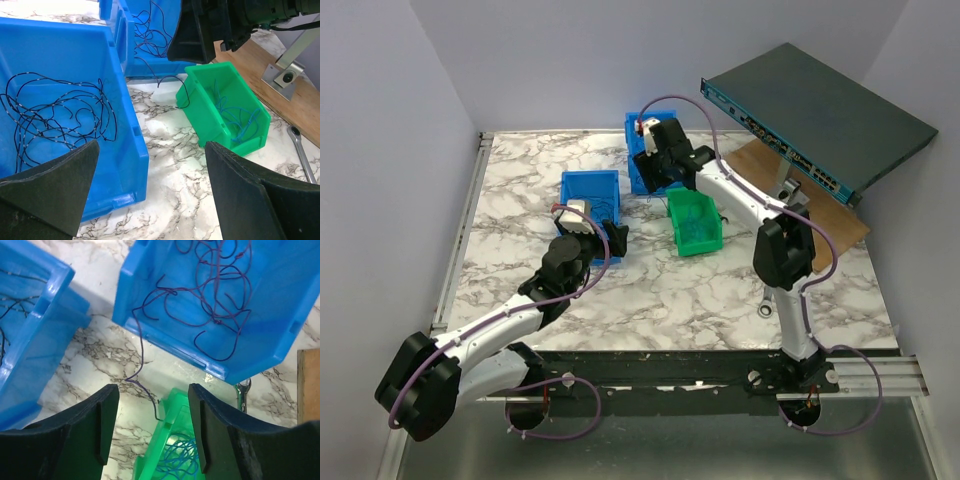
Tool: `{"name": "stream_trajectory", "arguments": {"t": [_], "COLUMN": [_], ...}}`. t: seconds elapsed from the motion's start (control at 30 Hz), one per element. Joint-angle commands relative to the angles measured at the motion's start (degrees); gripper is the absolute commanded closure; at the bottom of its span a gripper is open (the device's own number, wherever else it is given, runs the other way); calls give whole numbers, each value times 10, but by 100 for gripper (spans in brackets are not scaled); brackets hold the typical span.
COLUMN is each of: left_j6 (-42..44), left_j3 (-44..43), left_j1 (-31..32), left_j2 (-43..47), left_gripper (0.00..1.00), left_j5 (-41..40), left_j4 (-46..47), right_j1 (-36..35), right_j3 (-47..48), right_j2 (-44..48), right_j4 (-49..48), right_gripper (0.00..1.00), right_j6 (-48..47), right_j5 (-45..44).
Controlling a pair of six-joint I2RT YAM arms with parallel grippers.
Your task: Untangle the cables
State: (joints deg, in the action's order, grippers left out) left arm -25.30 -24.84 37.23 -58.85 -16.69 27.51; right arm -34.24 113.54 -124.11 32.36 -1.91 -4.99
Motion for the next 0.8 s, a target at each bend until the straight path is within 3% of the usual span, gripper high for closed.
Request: {"name": "stream_trajectory", "arguments": {"t": [0.0,0.3,0.37,0.5,0.77], "left_j6": [8,10,10,10,11], "left_j3": [-17,-18,-19,-19,-20], "left_j1": [1,1,1,1,1], "left_j2": [0,-3,-4,-5,-6], "left_gripper": [11,11,10,10,10], "left_j5": [13,9,10,11,11], "left_j4": [5,4,4,4,4], "right_j1": [-12,-18,-18,-18,-1], "right_j3": [22,5,2,-23,4], "right_j2": [-28,-73,-75,-48,-28], "right_j4": [37,9,3,-35,-83], "right_gripper": [37,46,57,98,99], "right_j6": [-69,-77,-76,-64,-13], "right_j5": [13,9,10,5,-26]}}
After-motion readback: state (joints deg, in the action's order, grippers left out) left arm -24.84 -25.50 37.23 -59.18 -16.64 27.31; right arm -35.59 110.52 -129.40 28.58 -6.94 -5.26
